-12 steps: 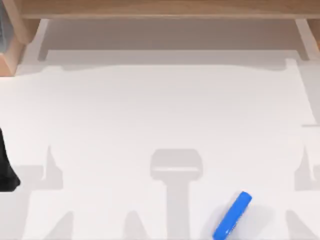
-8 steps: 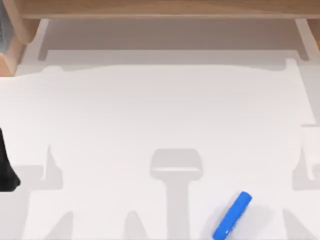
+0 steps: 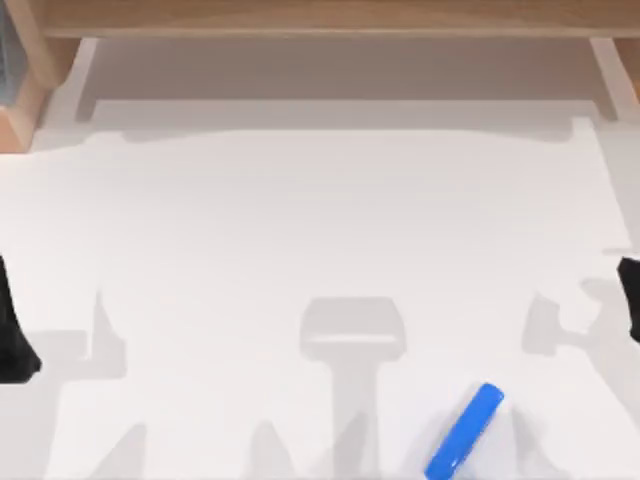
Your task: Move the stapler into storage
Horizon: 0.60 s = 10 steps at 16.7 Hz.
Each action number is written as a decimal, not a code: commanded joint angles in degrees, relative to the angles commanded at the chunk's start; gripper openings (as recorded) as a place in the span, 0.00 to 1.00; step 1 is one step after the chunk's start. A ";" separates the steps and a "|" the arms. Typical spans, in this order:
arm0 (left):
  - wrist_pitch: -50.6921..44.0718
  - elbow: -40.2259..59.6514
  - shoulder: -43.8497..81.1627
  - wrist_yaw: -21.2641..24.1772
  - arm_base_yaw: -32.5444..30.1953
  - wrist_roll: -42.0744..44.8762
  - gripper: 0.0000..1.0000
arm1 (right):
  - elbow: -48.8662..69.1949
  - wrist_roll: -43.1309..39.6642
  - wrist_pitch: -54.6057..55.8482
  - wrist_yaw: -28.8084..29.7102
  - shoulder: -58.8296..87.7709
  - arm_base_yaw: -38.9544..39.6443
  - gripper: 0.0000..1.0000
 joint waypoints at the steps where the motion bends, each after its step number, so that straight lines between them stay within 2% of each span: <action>1: 0.00 0.00 0.00 0.00 0.00 0.00 1.00 | 3.22 4.89 -2.97 0.04 6.13 2.57 1.00; 6: 0.00 0.00 0.00 0.00 0.00 0.00 1.00 | 18.98 28.49 -17.66 0.09 35.73 15.23 1.00; 10: 0.00 0.00 0.00 0.00 0.00 0.00 1.00 | 29.81 43.34 -26.82 0.18 52.92 23.59 1.00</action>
